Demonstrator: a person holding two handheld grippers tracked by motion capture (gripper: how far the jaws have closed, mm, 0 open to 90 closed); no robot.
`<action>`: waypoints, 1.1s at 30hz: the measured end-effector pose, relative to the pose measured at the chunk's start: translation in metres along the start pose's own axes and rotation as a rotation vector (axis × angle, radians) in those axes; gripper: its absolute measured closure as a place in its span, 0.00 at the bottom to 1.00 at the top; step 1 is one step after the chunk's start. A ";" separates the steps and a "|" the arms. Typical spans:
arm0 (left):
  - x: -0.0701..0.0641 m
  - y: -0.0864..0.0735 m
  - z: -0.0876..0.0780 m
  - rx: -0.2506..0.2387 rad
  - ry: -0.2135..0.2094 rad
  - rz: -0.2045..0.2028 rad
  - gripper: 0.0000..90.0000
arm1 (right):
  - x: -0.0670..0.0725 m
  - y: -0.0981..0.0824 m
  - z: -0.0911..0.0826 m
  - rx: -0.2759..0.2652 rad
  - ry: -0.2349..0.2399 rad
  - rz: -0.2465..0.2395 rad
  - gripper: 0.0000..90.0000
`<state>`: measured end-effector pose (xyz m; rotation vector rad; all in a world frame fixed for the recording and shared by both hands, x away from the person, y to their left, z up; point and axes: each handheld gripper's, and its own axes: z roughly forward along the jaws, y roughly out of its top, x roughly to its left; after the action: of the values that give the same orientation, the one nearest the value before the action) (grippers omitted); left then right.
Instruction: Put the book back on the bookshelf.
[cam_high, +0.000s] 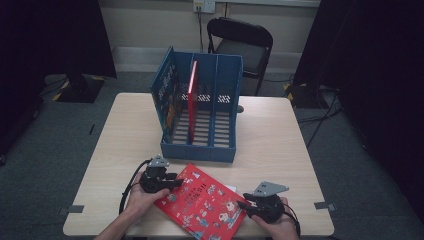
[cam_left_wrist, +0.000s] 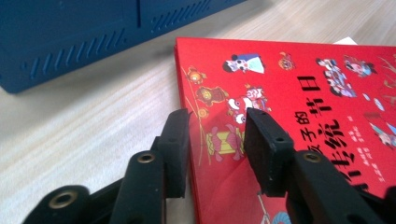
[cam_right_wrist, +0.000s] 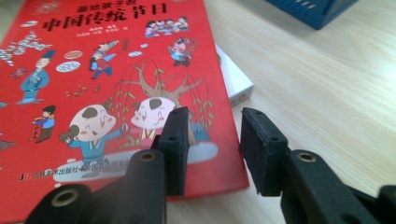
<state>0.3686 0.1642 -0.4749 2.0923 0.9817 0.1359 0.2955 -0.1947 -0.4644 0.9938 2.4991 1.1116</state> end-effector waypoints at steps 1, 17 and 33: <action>-0.001 0.002 0.003 -0.003 -0.005 0.003 0.70 | 0.000 0.001 0.001 0.003 0.013 -0.006 0.71; -0.030 0.039 0.044 0.044 -0.066 0.105 0.75 | -0.007 0.041 0.038 -0.011 0.097 -0.014 0.61; -0.014 0.016 0.007 0.043 -0.028 0.027 0.71 | -0.008 0.036 0.047 0.013 0.078 0.019 0.48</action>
<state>0.3715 0.1441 -0.4653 2.1415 0.9478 0.1003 0.3411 -0.1558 -0.4711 0.9982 2.5662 1.1618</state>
